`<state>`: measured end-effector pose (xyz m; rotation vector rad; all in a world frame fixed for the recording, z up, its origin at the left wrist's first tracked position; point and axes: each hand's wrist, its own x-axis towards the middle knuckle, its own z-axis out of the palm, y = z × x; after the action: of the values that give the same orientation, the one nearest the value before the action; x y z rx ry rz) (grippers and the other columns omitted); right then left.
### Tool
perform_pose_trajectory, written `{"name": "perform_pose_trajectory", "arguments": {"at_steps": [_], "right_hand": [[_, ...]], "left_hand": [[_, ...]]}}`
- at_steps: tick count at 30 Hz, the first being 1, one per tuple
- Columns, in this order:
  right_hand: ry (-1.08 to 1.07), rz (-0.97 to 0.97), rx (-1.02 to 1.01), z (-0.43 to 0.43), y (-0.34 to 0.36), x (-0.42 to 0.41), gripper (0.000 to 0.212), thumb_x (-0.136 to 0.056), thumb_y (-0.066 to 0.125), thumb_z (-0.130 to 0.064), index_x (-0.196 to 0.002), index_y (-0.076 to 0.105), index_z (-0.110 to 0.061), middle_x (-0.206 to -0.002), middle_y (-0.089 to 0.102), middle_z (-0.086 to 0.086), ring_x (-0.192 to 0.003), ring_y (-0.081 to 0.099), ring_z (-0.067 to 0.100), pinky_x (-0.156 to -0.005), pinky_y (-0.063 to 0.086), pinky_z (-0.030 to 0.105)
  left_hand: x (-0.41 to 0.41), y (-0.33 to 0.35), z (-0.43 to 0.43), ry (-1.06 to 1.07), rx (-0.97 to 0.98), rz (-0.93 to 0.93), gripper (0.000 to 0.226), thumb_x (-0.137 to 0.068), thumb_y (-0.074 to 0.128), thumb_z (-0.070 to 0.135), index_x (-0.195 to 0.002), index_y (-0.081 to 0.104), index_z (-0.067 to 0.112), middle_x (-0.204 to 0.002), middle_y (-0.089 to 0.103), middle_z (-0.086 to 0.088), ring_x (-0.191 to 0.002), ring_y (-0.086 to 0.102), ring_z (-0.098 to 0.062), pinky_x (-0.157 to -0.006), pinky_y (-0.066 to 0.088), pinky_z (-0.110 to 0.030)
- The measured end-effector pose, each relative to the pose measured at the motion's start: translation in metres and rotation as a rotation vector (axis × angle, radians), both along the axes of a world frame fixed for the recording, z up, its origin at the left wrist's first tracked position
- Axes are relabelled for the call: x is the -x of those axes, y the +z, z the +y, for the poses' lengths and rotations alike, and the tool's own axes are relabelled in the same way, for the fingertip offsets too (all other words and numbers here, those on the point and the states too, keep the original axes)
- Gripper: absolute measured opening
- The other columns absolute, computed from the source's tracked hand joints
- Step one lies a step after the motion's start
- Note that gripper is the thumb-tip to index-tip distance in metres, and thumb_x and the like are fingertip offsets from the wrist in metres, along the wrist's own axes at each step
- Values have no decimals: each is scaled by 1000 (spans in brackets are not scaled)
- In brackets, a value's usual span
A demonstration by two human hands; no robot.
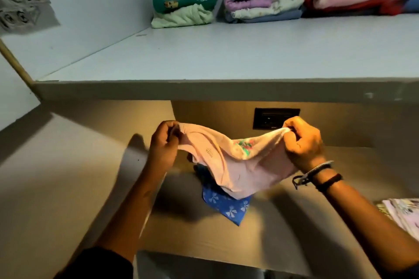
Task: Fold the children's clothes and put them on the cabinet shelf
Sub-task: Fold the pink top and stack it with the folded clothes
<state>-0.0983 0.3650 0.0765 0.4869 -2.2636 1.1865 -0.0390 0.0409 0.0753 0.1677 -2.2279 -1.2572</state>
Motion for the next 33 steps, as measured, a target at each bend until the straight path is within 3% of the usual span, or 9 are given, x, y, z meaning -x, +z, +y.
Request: {"name": "perform_pose_trajectory", "arguments": {"at_steps": [5,10,14,17,20,25,28,30,33], "right_hand": [[223,-82,-208,82,42,-34,8,-86,59,-18,-82,65,-22,-75,69,-3,-69,62,11,-64,48,21],[386,-419,-183,150,54,-62,25,-86,63,5,-74,73,-15,-77,73,10,-67,61,5,-64,48,20],[412,-622,-235,183,45,-78,21,-87,65,-16,-72,70,-2,-63,65,11,-60,54,7,-56,42,24],[307,-777,-145,191,27,-70,51,-85,60,-41,-69,59,7,-59,48,3,-57,40,11,-53,34,26],[87,-977,-179,188,-15,-45,40,-89,64,-38,-68,67,-5,-69,62,6,-61,51,16,-59,41,29],[-238,-1182,-497,176,-102,-20,35,-84,65,-35,-110,67,-11,-117,66,11,-101,63,29,-74,46,27],[-299,-1118,-505,167,-127,-20,31,-83,61,-44,-95,70,-16,-90,68,1,-86,63,25,-70,45,25],[-316,-1037,-392,165,-139,-21,33,-81,67,-45,-63,65,-17,-59,60,-5,-62,57,19,-53,39,23],[-252,-941,-444,165,-148,-20,40,-86,61,-48,-56,56,-22,-58,55,-6,-57,51,15,-49,33,24]], "left_hand": [[-25,46,10,-180,-63,-137,26,-95,51,-1,-106,65,18,-86,68,10,-74,64,-8,-53,51,-18],[-59,45,19,-481,-127,-360,27,-90,62,33,-95,68,7,-57,63,-2,-41,49,-8,-42,40,-24],[-74,25,38,-621,-158,-523,43,-81,67,46,-92,72,4,-58,63,-10,-39,50,-12,-36,40,-19],[-68,-2,67,-567,-337,-653,36,-97,58,31,-86,66,-2,-48,52,-8,-33,40,-11,-35,37,-18],[-56,-48,102,-302,-498,-961,34,-99,54,20,-68,58,6,-42,40,-2,-29,34,-9,-34,33,-17],[-56,-115,126,-100,-151,-1283,24,-94,61,27,-84,60,5,-62,57,-7,-54,51,-16,-58,49,-31],[-58,-131,130,2,-209,-1221,30,-95,62,19,-117,54,1,-112,62,-20,-97,61,-28,-82,50,-35],[-63,-129,135,76,126,-1243,41,-95,60,26,-130,51,6,-125,56,-15,-115,56,-27,-94,46,-34],[-79,-116,151,43,828,-1040,64,-85,67,33,-142,38,22,-138,48,-6,-123,50,-21,-95,45,-32]]}}
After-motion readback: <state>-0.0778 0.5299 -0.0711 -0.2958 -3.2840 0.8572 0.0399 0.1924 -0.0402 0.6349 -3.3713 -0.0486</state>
